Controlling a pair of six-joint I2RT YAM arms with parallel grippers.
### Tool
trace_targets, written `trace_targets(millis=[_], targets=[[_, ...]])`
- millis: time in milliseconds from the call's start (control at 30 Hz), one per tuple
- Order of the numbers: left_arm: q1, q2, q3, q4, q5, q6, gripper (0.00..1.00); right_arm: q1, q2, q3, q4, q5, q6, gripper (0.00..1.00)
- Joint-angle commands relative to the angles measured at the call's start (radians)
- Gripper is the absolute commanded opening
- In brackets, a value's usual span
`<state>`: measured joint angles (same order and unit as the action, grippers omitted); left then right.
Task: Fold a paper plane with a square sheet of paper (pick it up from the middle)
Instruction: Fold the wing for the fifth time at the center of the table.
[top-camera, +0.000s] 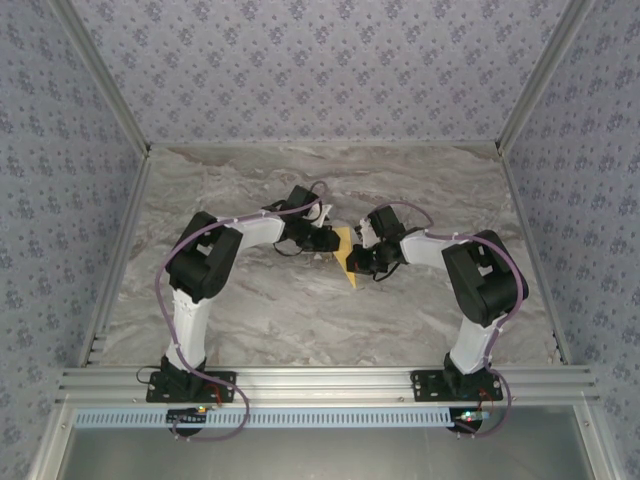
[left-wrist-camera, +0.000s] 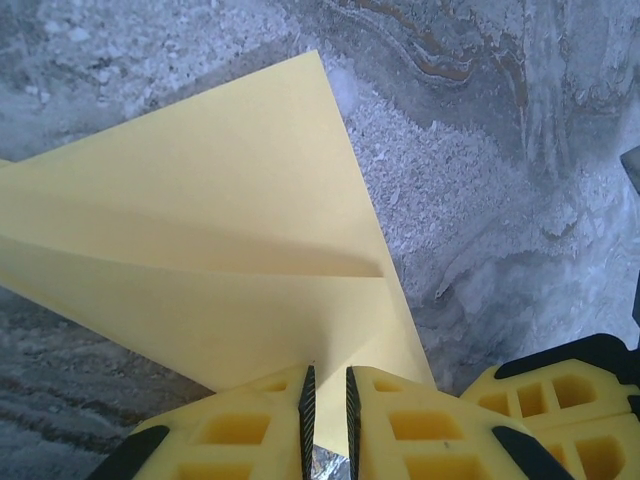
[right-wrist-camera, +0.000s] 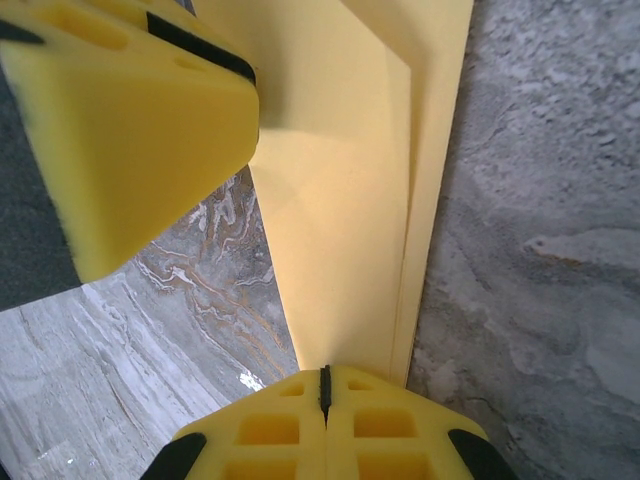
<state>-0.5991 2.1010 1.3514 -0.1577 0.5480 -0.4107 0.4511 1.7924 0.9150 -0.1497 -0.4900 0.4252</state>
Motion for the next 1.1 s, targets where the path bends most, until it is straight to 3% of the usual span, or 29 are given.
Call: trace_targets(millis=[0,767,1067], targets=[[0.016,-0.015,0.016,0.006,-0.017,0.048,0.2,-0.008,0.058,-0.011,-0.093,0.085,-0.024,0.0],[0.059,0.091,0.092,-0.034,-0.108,0.049,0.2,-0.008,0.084,-0.023,-0.13,0.098,-0.046,0.0],[0.129,0.091,0.1,-0.057,-0.171,0.022,0.21,-0.026,0.079,-0.053,-0.143,0.1,-0.058,0.0]])
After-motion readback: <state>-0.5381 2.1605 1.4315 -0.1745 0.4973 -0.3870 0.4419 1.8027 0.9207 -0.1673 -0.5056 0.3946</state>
